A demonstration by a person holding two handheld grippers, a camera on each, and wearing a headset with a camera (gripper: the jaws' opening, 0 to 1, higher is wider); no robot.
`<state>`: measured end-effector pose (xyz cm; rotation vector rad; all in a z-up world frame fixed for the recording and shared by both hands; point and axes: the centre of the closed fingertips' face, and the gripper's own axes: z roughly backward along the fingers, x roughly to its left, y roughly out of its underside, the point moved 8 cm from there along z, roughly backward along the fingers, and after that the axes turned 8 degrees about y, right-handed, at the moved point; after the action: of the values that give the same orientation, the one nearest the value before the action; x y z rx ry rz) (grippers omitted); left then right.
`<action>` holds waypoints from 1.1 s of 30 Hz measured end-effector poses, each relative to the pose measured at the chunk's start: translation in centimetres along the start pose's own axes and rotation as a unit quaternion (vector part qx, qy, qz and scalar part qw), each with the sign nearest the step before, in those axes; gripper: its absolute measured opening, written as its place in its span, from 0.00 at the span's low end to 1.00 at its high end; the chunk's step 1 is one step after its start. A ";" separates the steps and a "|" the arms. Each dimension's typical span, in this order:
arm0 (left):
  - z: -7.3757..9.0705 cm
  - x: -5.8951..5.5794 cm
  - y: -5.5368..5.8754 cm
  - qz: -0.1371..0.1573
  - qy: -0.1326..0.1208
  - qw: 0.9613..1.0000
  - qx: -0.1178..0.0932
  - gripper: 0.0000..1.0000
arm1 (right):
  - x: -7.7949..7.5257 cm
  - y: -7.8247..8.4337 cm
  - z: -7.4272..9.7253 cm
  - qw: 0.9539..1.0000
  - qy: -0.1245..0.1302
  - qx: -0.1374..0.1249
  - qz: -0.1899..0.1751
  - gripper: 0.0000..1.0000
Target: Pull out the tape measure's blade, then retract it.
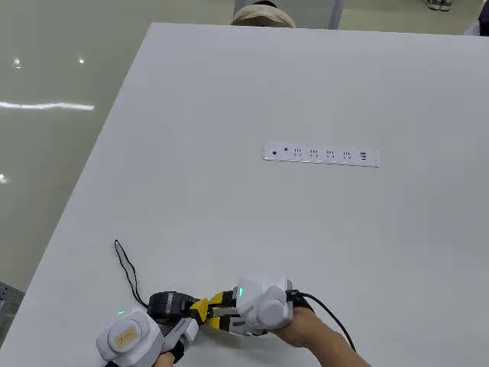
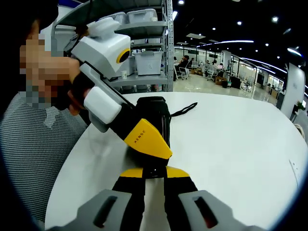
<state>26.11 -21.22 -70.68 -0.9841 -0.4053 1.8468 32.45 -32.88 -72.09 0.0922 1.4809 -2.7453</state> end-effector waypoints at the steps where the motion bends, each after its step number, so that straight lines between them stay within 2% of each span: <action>1: 0.0 0.0 0.0 -0.001 0.000 1.000 0.001 0.65 | 0.0 0.0 0.0 1.000 0.000 0.000 0.000 0.13; 7: -0.2 -0.3 0.2 -0.009 -0.007 1.000 0.006 0.65 | 0.1 0.6 -0.2 1.000 0.003 0.001 -0.008 0.13; 19: -0.4 -0.4 0.8 -0.022 -0.005 1.000 0.022 0.65 | 0.5 1.3 -0.5 1.000 0.003 0.005 -0.012 0.13; 25: -0.4 -0.4 0.8 -0.014 -0.004 1.000 0.021 0.65 | 0.4 1.4 -0.5 1.000 0.005 0.002 -0.009 0.13; 33: -0.4 -0.5 0.8 -0.024 -0.009 0.999 0.020 0.66 | 0.5 1.2 -0.4 1.000 0.010 0.006 -0.009 0.14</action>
<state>26.03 -22.08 -71.19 -0.9239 -0.3967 1.8150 31.98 -33.16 -73.36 0.1066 1.4767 -2.7754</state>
